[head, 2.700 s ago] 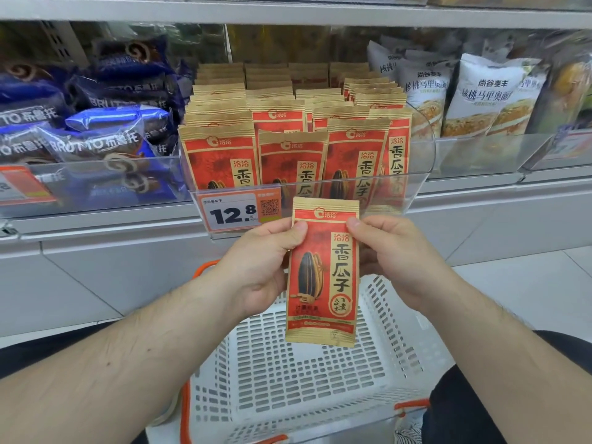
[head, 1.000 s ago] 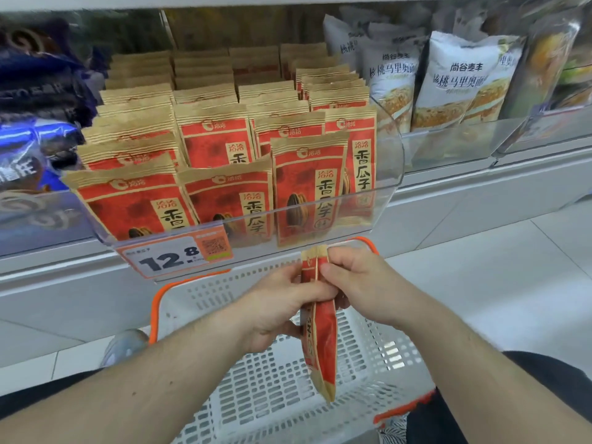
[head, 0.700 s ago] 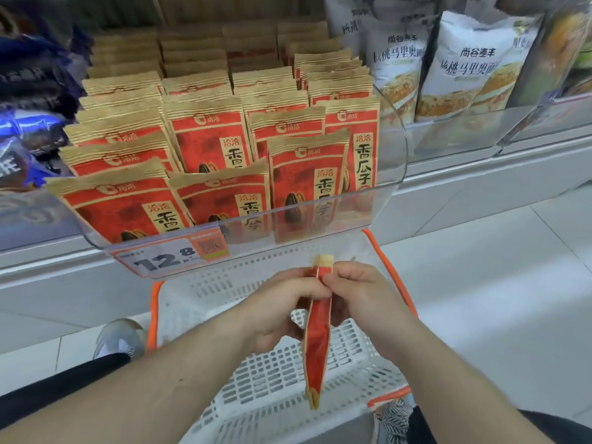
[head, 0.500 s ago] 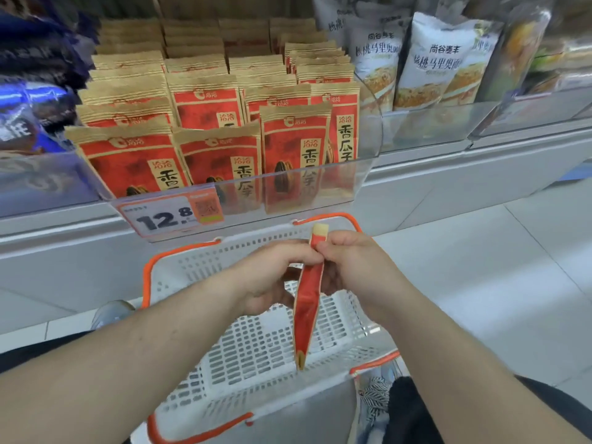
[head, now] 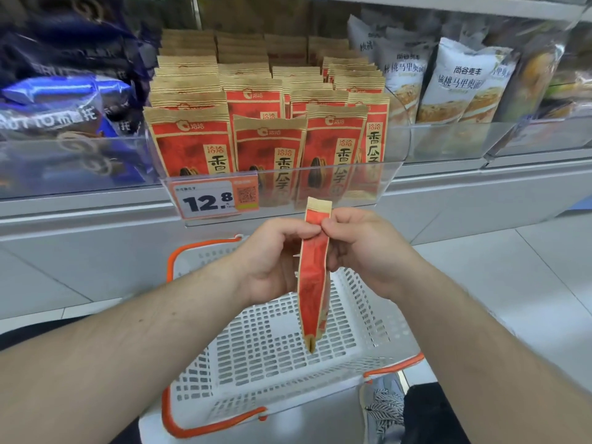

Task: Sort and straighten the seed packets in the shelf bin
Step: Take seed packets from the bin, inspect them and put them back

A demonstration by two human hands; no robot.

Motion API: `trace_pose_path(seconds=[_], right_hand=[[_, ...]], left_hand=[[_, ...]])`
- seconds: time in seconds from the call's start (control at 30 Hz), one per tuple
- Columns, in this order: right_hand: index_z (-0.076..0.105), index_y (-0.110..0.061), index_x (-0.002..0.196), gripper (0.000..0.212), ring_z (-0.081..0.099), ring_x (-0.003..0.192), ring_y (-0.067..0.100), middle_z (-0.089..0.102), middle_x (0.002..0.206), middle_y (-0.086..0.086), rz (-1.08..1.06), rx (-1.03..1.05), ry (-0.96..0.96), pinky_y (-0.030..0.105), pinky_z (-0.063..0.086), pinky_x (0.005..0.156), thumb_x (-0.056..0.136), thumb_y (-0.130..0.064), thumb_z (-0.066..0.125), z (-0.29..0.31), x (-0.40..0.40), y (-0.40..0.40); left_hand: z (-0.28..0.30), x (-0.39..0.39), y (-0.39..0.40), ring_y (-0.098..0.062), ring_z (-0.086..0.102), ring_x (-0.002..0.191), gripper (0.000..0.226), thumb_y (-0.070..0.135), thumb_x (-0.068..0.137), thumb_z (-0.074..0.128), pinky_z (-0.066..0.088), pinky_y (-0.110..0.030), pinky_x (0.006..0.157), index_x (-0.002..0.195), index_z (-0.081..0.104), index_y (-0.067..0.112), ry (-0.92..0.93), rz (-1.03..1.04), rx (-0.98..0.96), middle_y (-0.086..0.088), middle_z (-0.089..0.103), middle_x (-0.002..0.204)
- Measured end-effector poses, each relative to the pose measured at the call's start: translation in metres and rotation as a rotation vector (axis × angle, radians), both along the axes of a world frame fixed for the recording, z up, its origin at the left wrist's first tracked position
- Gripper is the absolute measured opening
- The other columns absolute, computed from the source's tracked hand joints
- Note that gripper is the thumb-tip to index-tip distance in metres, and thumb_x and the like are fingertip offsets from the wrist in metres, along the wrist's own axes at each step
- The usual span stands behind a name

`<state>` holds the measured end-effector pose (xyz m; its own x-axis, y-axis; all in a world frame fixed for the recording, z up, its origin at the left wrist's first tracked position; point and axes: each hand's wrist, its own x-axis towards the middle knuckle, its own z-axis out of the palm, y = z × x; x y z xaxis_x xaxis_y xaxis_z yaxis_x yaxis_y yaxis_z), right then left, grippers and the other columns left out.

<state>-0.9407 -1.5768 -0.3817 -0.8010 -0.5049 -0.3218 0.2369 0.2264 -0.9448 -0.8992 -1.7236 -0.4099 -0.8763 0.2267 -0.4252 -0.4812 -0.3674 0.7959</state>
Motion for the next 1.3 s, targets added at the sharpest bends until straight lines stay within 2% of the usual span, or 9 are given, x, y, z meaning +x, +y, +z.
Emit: trace_pose_path(seconds=[0.23, 0.4, 0.53, 0.73, 0.87, 0.93, 1.0, 1.17, 1.3], right_hand=[[0.059, -0.007, 0.078, 0.028, 0.052, 0.051, 0.014, 0.060, 0.063, 0.008, -0.028, 0.070, 0.084, 0.029, 0.042, 0.057, 0.102, -0.016, 0.049, -0.002, 0.004, -0.004], [0.062, -0.003, 0.074, 0.032, 0.056, 0.051, 0.013, 0.062, 0.060, 0.007, -0.026, 0.201, 0.204, 0.025, 0.046, 0.054, 0.097, -0.024, 0.059, 0.003, 0.017, -0.003], [0.060, 0.001, 0.065, 0.034, 0.068, 0.059, 0.016, 0.069, 0.064, 0.013, 0.238, 0.459, 0.266, 0.027, 0.052, 0.059, 0.086, -0.025, 0.070, 0.017, 0.024, 0.011], [0.072, 0.006, 0.077, 0.028, 0.072, 0.069, 0.015, 0.075, 0.071, 0.007, 0.436, 0.556, 0.166, 0.027, 0.057, 0.069, 0.095, -0.013, 0.061, 0.025, 0.028, 0.022], [0.073, 0.001, 0.076, 0.029, 0.073, 0.072, 0.017, 0.076, 0.073, 0.006, 0.395, 0.534, 0.196, 0.025, 0.058, 0.070, 0.098, -0.012, 0.058, 0.024, 0.027, 0.027], [0.071, 0.000, 0.077, 0.028, 0.073, 0.073, 0.017, 0.076, 0.074, 0.007, 0.372, 0.498, 0.194, 0.028, 0.059, 0.072, 0.098, -0.011, 0.057, 0.025, 0.026, 0.031], [0.071, -0.004, 0.078, 0.027, 0.073, 0.074, 0.019, 0.076, 0.077, 0.008, 0.372, 0.447, 0.183, 0.030, 0.059, 0.074, 0.099, -0.011, 0.056, 0.027, 0.026, 0.035], [0.071, 0.007, 0.086, 0.023, 0.073, 0.078, 0.025, 0.076, 0.085, 0.016, 0.375, 0.368, 0.166, 0.038, 0.060, 0.080, 0.097, -0.008, 0.056, 0.027, 0.025, 0.038], [0.066, 0.018, 0.090, 0.024, 0.072, 0.074, 0.022, 0.074, 0.086, 0.023, 0.366, 0.309, 0.147, 0.027, 0.058, 0.073, 0.097, -0.002, 0.055, 0.024, 0.023, 0.039]], left_hand=[[0.001, 0.005, -0.002, -0.023, 0.066, 0.076, 0.016, 0.025, 0.084, 0.062, 0.051, -0.036, 0.071, 0.087, 0.069, 0.012, -0.028, 0.037, -0.037, -0.010, 0.068, 0.084], [0.004, 0.005, 0.000, -0.027, 0.067, 0.075, 0.023, 0.024, 0.094, 0.056, 0.054, -0.050, 0.084, 0.077, 0.066, 0.012, -0.058, 0.159, -0.035, -0.004, 0.068, 0.069], [0.007, 0.002, 0.000, -0.020, 0.057, 0.062, 0.025, 0.027, 0.093, 0.059, 0.051, -0.043, 0.073, 0.071, 0.058, 0.016, -0.099, 0.255, -0.014, 0.003, 0.060, 0.057], [0.003, 0.003, 0.004, -0.022, 0.057, 0.071, 0.023, 0.030, 0.093, 0.061, 0.051, -0.052, 0.088, 0.075, 0.061, 0.016, -0.096, 0.252, 0.005, 0.003, 0.061, 0.059], [0.006, 0.013, 0.007, -0.026, 0.061, 0.084, 0.024, 0.033, 0.076, 0.075, 0.051, -0.062, 0.089, 0.088, 0.065, 0.015, 0.012, 0.011, -0.015, -0.001, 0.066, 0.074], [0.004, 0.019, 0.008, -0.029, 0.063, 0.090, 0.053, 0.012, 0.064, 0.082, 0.056, -0.057, 0.081, 0.112, 0.059, 0.014, 0.044, -0.163, -0.039, -0.006, 0.067, 0.088], [0.000, 0.021, 0.009, -0.028, 0.066, 0.089, 0.063, 0.000, 0.065, 0.069, 0.058, -0.052, 0.078, 0.123, 0.052, 0.017, 0.075, -0.250, -0.003, -0.007, 0.069, 0.091], [-0.008, 0.018, 0.002, -0.024, 0.072, 0.079, 0.075, -0.007, 0.056, 0.071, 0.058, -0.034, 0.061, 0.124, 0.051, 0.018, 0.147, -0.328, 0.124, -0.007, 0.070, 0.095], [-0.014, 0.016, 0.001, -0.022, 0.071, 0.080, 0.075, 0.000, 0.053, 0.071, 0.057, -0.032, 0.062, 0.123, 0.053, 0.017, 0.179, -0.339, 0.169, -0.006, 0.069, 0.098]])
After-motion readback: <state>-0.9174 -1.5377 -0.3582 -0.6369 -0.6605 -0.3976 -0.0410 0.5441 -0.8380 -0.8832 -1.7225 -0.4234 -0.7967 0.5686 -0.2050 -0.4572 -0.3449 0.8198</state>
